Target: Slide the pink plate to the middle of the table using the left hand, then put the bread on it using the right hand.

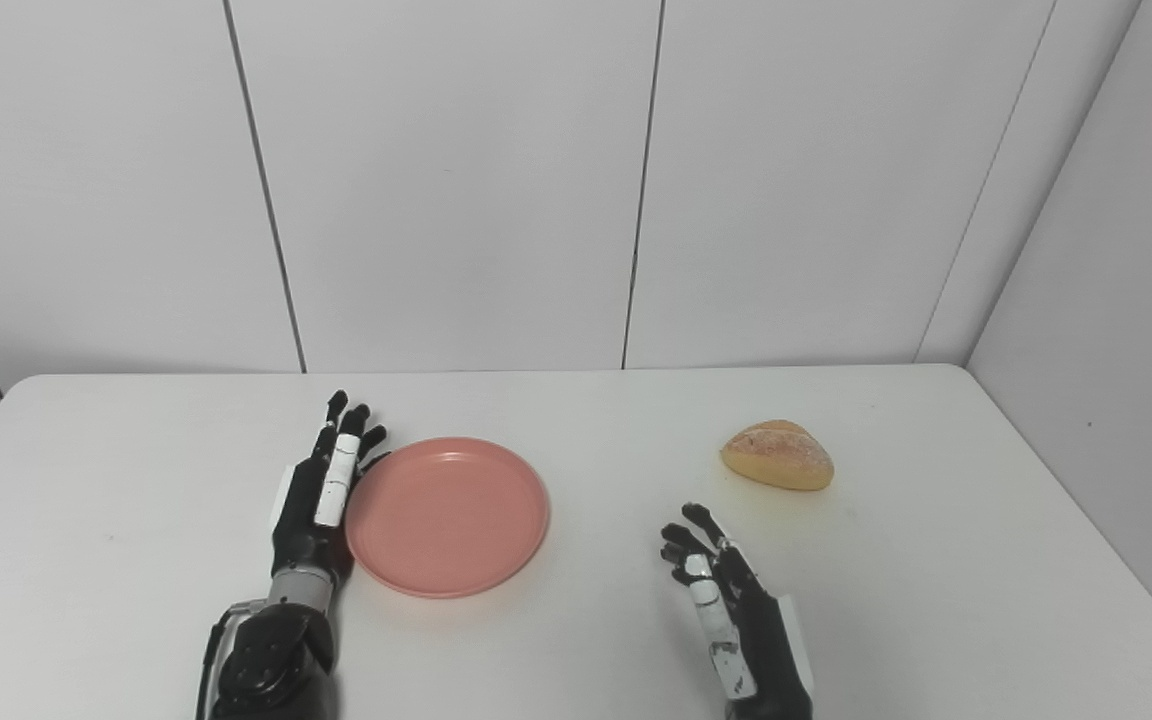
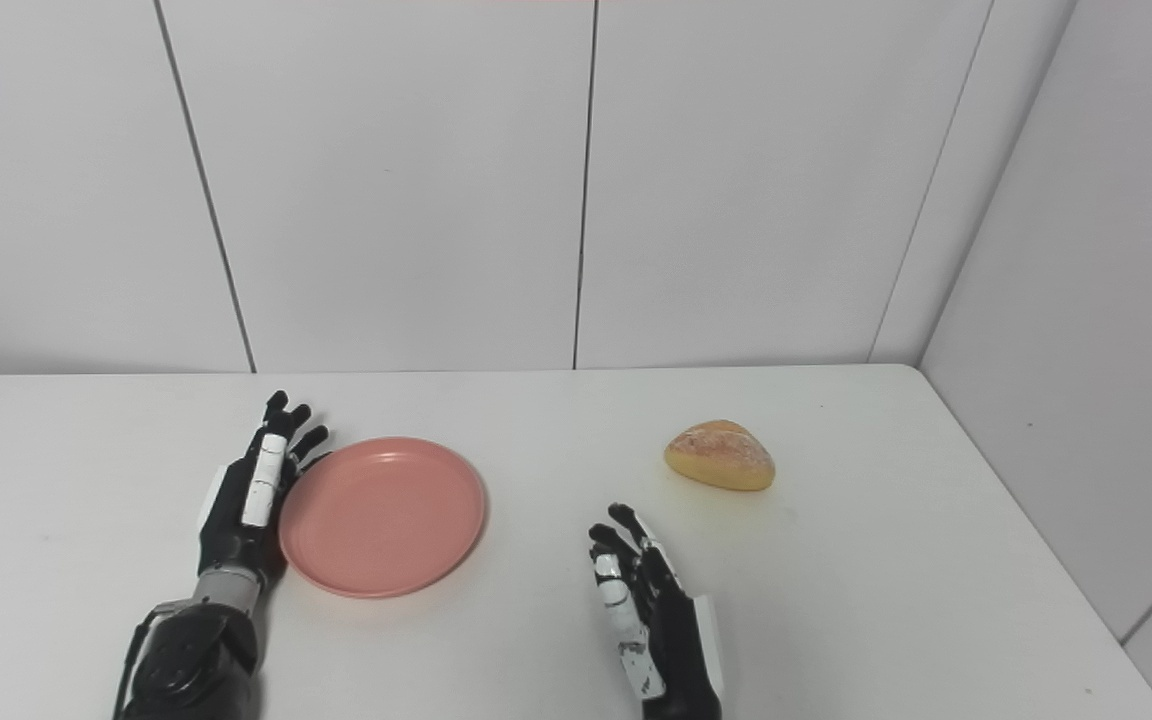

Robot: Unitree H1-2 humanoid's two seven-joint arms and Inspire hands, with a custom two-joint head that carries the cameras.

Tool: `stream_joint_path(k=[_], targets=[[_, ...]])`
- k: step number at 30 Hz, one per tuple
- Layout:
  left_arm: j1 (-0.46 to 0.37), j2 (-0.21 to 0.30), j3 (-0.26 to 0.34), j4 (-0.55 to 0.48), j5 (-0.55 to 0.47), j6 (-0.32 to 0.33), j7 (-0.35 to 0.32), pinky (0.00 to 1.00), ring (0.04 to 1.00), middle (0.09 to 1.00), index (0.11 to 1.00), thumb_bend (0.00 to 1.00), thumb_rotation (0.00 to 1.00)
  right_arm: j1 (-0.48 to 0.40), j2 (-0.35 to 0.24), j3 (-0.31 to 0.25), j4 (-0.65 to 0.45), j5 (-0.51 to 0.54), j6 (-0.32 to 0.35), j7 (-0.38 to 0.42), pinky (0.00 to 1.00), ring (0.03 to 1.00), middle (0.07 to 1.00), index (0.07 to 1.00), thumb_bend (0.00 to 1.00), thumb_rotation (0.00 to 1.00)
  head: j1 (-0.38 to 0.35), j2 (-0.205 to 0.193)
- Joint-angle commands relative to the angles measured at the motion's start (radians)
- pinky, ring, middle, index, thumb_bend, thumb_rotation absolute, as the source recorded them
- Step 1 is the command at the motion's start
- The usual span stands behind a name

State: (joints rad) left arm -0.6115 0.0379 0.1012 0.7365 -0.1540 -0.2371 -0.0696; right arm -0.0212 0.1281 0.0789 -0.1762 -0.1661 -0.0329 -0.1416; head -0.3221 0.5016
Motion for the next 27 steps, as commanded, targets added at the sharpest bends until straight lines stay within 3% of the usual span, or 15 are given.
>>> stream_joint_path(k=[1, 6, 9, 14, 18, 23, 27], targets=[[0.054, -0.022, -0.005, 0.066, -0.005, -0.018, -0.015, 0.83, 0.901, 0.959, 0.984, 1.0, 0.83, -0.061, -0.04, -0.018, -0.071, -0.031, 0.039, 0.017, 0.77, 0.774, 0.783, 0.84, 0.8, 0.84, 0.002, -0.002], [0.046, -0.021, -0.002, 0.088, -0.005, -0.029, -0.018, 0.84, 0.906, 0.963, 0.983, 1.0, 0.83, -0.15, -0.184, -0.012, -0.147, -0.187, 0.133, 0.088, 0.68, 0.747, 0.808, 0.874, 0.84, 0.86, -0.004, -0.014], [0.038, -0.016, -0.002, 0.104, -0.005, -0.038, -0.024, 0.85, 0.911, 0.969, 0.986, 1.0, 0.83, -0.208, -0.257, -0.018, -0.171, -0.241, 0.184, 0.134, 0.65, 0.75, 0.801, 0.853, 0.87, 0.78, -0.009, -0.016], [0.028, -0.014, 0.005, 0.119, -0.014, -0.042, -0.036, 0.87, 0.917, 0.977, 0.99, 1.0, 0.82, -0.297, -0.352, -0.012, -0.202, -0.344, 0.313, 0.22, 0.6, 0.729, 0.784, 0.853, 0.97, 0.74, -0.012, -0.021], [0.024, -0.014, 0.01, 0.126, -0.016, -0.044, -0.041, 0.87, 0.913, 0.972, 0.983, 1.0, 0.81, -0.361, -0.422, 0.007, -0.206, -0.453, 0.392, 0.296, 0.6, 0.712, 0.778, 0.846, 0.98, 0.68, -0.012, -0.023], [0.022, -0.016, 0.012, 0.128, -0.02, -0.041, -0.046, 0.85, 0.91, 0.965, 0.976, 1.0, 0.81, -0.419, -0.499, 0.033, -0.184, -0.545, 0.385, 0.346, 0.59, 0.702, 0.787, 0.82, 0.99, 0.58, -0.009, -0.026], [0.023, -0.018, 0.014, 0.124, -0.025, -0.03, -0.047, 0.86, 0.91, 0.954, 0.978, 1.0, 0.82, -0.459, -0.567, 0.051, -0.146, -0.607, 0.352, 0.362, 0.64, 0.774, 0.827, 0.819, 1.0, 0.54, -0.007, -0.026]])
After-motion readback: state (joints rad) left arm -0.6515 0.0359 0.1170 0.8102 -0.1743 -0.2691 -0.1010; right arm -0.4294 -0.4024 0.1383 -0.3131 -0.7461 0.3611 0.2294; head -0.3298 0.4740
